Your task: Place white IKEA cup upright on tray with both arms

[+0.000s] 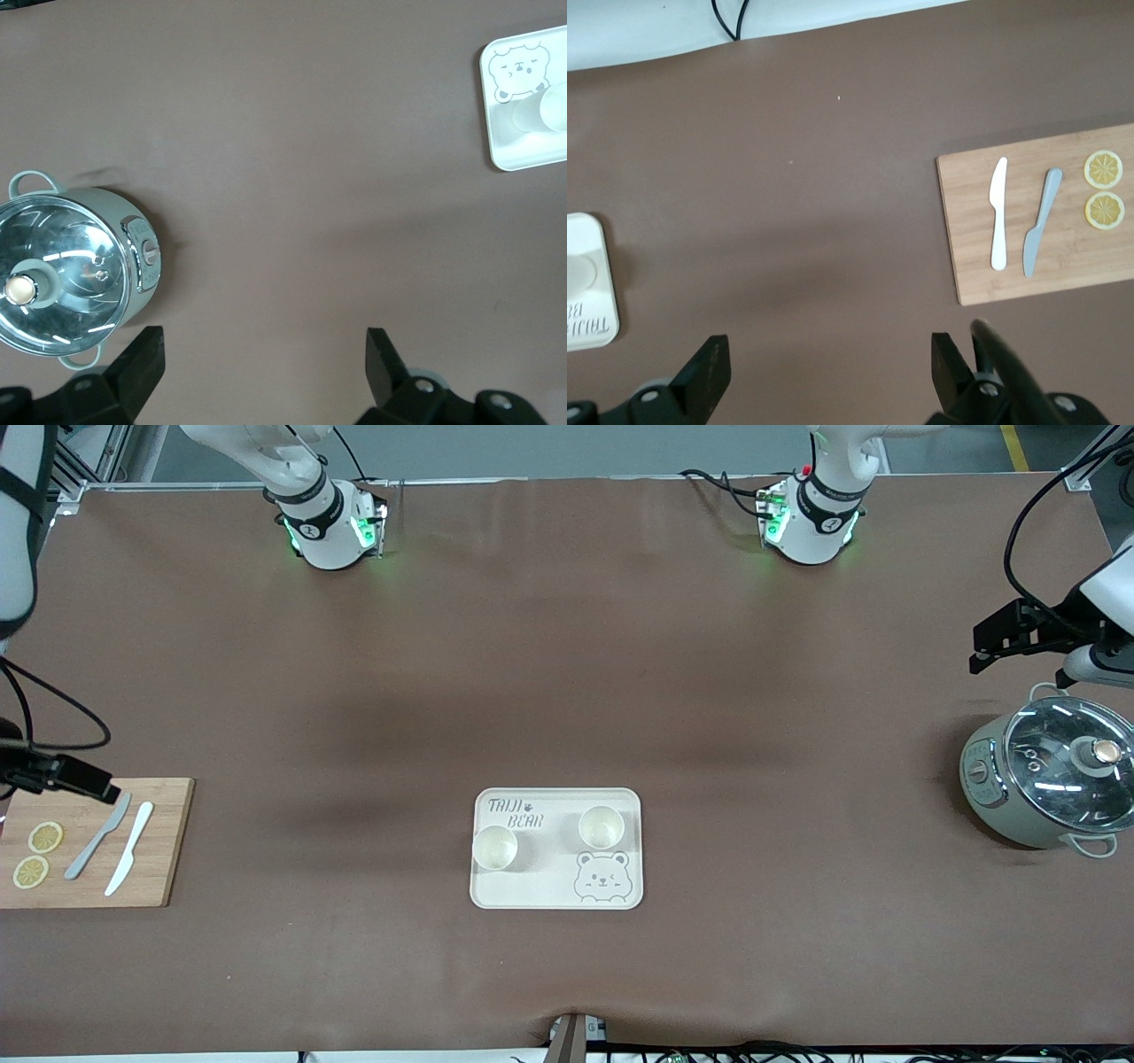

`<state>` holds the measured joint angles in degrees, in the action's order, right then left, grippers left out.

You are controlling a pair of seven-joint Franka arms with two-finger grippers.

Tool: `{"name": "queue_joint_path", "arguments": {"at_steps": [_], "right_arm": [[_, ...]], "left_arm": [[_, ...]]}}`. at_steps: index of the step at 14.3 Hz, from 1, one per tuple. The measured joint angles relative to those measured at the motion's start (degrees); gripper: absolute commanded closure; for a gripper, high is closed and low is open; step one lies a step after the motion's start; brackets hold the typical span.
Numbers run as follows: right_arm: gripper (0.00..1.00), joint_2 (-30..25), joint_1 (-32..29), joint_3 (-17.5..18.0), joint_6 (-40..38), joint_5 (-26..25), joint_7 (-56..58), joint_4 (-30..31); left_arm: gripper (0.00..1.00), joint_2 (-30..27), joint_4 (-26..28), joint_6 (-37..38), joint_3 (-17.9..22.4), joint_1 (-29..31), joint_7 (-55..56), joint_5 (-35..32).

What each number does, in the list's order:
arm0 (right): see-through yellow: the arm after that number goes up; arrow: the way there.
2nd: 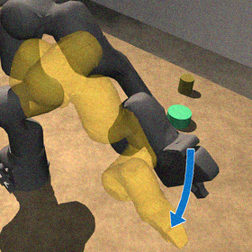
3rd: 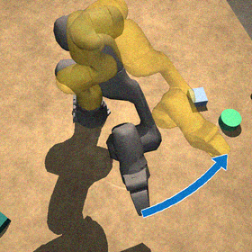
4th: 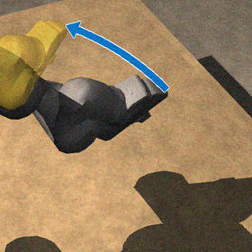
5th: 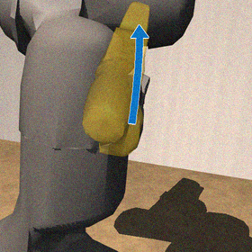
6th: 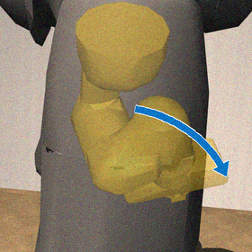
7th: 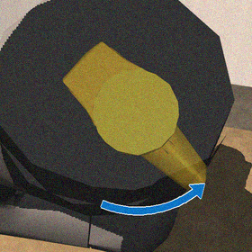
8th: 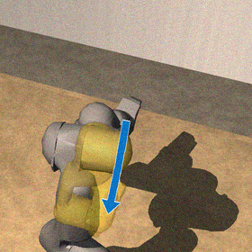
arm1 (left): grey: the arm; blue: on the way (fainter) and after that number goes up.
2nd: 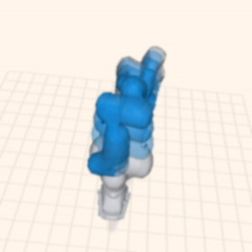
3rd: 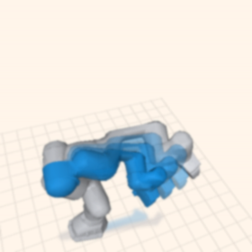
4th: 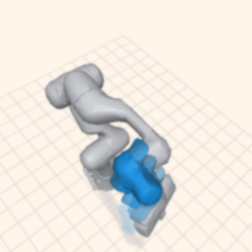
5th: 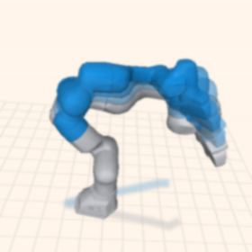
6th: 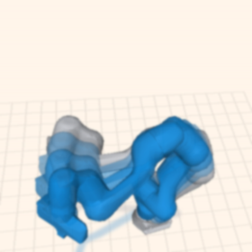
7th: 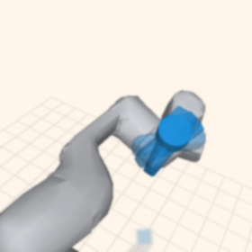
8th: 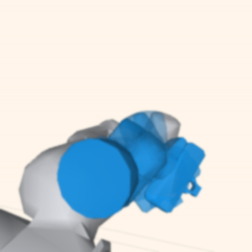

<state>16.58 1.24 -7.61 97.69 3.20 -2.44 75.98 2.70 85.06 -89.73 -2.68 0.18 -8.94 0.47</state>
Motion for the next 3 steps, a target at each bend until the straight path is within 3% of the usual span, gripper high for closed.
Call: {"name": "queue_joint_path", "arguments": {"at_steps": [3], "right_arm": [[0.0,-5.19,0.02,0.26,0.0,-0.07,0.59,4.56]], "left_arm": [[0.0,0.0,0.05,0.0,-0.07,0.01,0.0,0.0]]}}
